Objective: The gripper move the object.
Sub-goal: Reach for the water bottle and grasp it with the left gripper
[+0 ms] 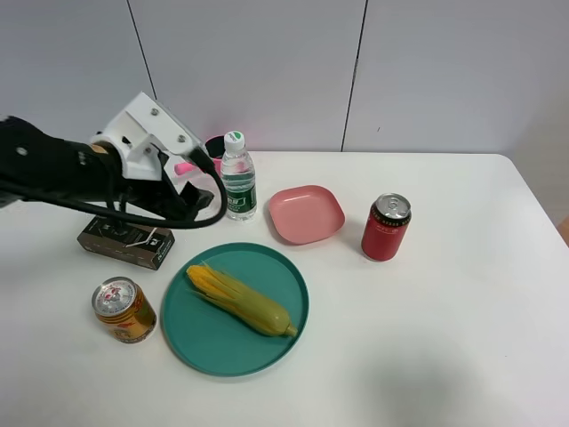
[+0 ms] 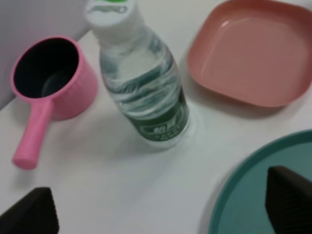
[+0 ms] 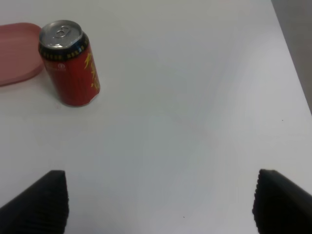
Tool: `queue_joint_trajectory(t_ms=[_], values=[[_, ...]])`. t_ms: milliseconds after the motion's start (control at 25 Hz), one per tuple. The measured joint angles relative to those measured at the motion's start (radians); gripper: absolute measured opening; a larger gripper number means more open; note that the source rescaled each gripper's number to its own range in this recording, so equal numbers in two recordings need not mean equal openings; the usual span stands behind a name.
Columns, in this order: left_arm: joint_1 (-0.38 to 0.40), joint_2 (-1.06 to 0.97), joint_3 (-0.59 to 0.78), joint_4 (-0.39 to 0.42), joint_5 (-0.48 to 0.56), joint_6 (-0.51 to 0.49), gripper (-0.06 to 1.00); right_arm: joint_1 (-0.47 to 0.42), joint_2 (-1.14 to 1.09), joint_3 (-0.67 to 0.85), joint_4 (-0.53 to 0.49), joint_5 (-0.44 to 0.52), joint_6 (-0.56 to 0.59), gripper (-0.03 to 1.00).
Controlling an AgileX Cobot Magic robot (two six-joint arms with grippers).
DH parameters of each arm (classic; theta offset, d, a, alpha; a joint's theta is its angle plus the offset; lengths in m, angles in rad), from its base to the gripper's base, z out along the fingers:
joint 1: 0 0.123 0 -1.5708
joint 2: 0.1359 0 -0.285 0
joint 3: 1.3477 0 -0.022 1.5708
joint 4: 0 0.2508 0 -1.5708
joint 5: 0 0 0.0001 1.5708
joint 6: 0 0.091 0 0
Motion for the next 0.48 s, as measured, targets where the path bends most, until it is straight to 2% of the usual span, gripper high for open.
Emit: queue_joint_trajectory(t_ms=[200, 320, 400, 480], values=[[-0.088, 0.128, -0.002, -0.007, -0.199, -0.059, 1.0, 0.0, 0.0, 0.0, 0.0, 0.0, 0.0, 1.0], [-0.112, 0.18, -0.03, -0.004, -0.278, -0.153, 1.0, 0.0, 0.0, 0.0, 0.0, 0.0, 0.0, 1.0], [-0.114, 0.203, -0.065, 0.03, -0.304, -0.245, 1.0, 0.0, 0.0, 0.0, 0.0, 0.0, 0.0, 1.0], [-0.114, 0.223, -0.092, 0.099, -0.32, -0.333, 1.0, 0.0, 0.0, 0.0, 0.0, 0.0, 0.0, 1.0]])
